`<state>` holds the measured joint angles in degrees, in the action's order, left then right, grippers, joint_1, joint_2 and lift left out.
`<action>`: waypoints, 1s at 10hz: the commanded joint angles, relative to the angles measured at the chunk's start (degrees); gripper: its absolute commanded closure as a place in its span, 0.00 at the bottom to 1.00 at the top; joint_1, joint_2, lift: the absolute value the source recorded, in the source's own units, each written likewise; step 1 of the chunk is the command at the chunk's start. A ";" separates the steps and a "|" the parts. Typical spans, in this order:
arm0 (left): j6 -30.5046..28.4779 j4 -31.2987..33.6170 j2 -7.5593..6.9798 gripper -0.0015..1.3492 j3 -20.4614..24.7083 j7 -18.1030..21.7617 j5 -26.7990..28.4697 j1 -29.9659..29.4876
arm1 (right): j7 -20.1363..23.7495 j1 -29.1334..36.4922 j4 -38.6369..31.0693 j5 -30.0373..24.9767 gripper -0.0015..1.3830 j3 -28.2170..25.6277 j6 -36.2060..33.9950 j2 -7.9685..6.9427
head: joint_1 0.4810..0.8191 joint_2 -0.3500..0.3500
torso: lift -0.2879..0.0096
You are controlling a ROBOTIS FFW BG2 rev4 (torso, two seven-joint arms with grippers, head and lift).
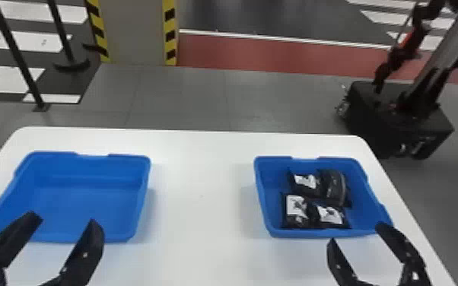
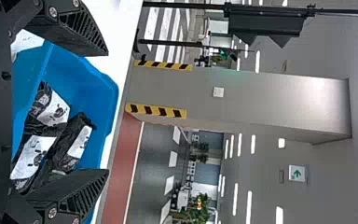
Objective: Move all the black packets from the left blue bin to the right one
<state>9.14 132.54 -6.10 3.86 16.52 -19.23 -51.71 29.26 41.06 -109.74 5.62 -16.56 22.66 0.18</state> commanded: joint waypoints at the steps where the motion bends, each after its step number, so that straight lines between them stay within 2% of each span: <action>1: -0.28 0.00 -0.05 0.12 -0.08 0.00 -0.10 -0.04 | 0.01 0.00 -0.01 0.01 0.10 0.04 -0.02 -0.23 | 0.63 0.32 | 0.60; 10: -1.83 -0.14 -0.40 0.12 -0.52 0.00 -1.25 0.10 | 0.01 0.00 -0.01 0.18 0.09 0.30 -0.86 -0.23 | 0.63 0.31 | 0.60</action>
<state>7.31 132.37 -6.46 3.39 16.52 -20.28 -51.61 29.27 41.02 -109.76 5.80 -16.37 21.88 0.18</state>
